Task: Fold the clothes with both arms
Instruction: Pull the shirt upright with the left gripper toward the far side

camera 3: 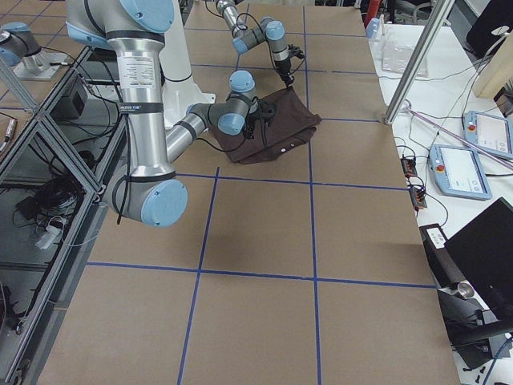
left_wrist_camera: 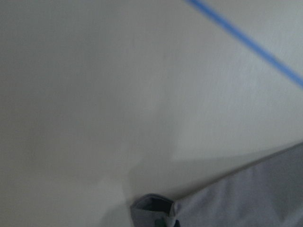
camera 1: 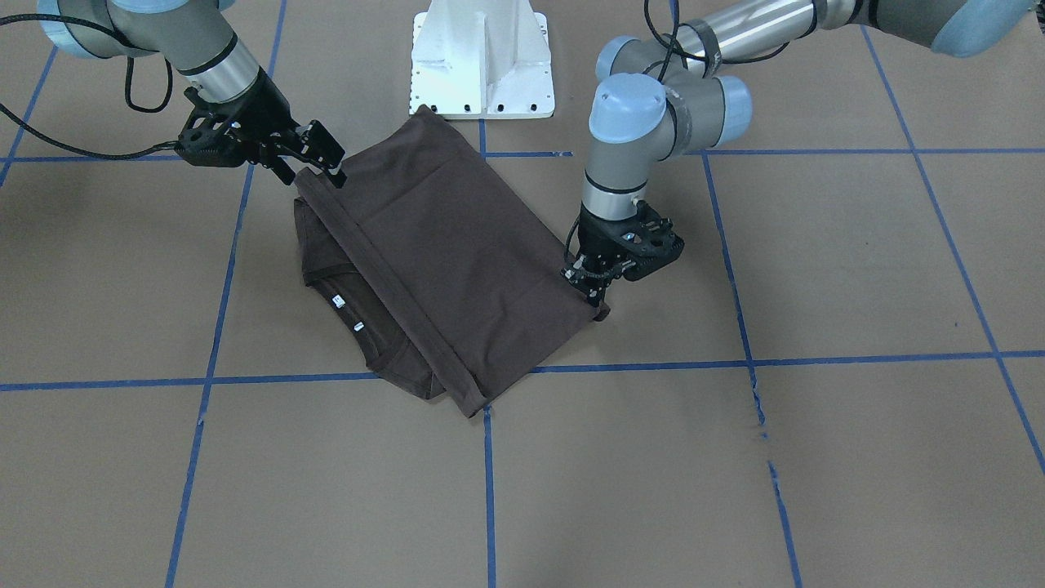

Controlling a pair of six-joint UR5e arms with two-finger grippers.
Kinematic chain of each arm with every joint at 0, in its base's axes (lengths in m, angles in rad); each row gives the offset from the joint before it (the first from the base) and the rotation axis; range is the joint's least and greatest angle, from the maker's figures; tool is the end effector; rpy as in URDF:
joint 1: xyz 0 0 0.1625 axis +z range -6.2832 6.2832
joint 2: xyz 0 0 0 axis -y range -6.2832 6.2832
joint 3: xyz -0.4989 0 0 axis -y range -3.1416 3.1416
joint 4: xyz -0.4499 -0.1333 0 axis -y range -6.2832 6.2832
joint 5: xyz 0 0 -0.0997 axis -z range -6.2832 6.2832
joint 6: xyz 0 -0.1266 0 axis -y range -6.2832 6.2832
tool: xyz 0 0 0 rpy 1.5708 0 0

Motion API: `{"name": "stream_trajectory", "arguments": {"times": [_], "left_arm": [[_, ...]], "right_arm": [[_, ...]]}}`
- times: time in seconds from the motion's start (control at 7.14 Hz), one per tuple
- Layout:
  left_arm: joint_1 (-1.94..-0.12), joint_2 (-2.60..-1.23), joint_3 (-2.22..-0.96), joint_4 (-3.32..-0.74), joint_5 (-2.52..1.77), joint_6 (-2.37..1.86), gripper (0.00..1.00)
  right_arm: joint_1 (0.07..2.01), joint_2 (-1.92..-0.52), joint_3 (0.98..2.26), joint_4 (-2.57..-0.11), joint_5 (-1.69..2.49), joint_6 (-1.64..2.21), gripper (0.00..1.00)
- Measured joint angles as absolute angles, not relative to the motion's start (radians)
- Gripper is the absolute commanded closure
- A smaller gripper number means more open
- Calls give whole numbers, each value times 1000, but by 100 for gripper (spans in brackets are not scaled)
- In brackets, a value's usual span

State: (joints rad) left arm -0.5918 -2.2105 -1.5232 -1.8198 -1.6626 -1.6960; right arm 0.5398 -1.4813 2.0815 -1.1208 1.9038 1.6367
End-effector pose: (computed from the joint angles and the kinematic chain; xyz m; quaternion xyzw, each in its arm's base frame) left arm 0.6223 -0.5649 0.3214 0.0535 0.4065 -0.3024 0.8605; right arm -0.4411 -0.3714 0.3783 -0.0234 -0.5142 0.1752 0.8393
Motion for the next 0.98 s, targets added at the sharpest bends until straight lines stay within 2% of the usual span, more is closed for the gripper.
{"name": "stream_trajectory", "arguments": {"times": [0.56,0.7,0.84,0.98], "left_arm": [[-702,-2434,-1113,-2160,-1609,-1458,100],[-704,-2484,-1038,-2223,-1583,-1416,1],[-707,-2523,-936,-2327,-1548,-1354,0],[-725,-2522,-912,-2343,-1540,-1312,0]], "right_arm": [[551,-1483,2082,-1122,1895,1638,0],[553,-1482,2081,-1123,1894,1638,0],[554,-1477,2079,-1127,1893,1639,0],[554,-1474,2079,-1128,1891,1638,0]]}}
